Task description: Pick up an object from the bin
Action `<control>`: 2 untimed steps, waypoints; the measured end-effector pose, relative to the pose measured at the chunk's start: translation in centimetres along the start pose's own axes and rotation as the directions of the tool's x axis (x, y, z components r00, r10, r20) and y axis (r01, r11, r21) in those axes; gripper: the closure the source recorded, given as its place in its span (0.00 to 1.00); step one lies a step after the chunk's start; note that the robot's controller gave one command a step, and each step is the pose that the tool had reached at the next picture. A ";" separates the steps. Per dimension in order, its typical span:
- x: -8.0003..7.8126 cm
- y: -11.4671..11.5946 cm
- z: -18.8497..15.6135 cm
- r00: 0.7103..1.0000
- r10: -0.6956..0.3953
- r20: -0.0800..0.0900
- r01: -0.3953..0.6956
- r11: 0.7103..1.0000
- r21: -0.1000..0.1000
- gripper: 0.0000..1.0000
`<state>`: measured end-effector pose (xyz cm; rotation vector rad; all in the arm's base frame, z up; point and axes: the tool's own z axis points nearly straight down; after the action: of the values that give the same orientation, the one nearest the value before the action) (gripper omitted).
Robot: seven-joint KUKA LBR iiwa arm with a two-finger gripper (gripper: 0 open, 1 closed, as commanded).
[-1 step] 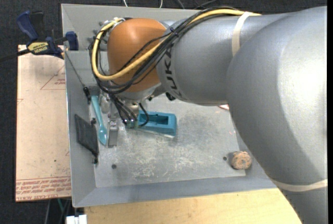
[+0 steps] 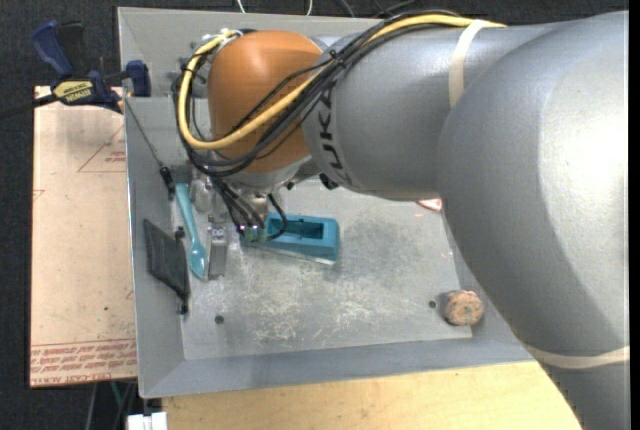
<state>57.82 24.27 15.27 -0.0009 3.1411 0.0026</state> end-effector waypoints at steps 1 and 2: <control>0.8 -2.2 -2.3 0.997 0.074 -0.007 -0.074 0.997 0.001 0.00; 1.5 -3.3 -9.7 0.998 0.059 -0.002 -0.059 0.998 0.001 0.00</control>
Offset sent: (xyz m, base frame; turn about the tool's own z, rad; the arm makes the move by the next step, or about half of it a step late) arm -0.0173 -0.0346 0.1104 0.0473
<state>56.35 20.93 24.96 0.0927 3.1422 0.0010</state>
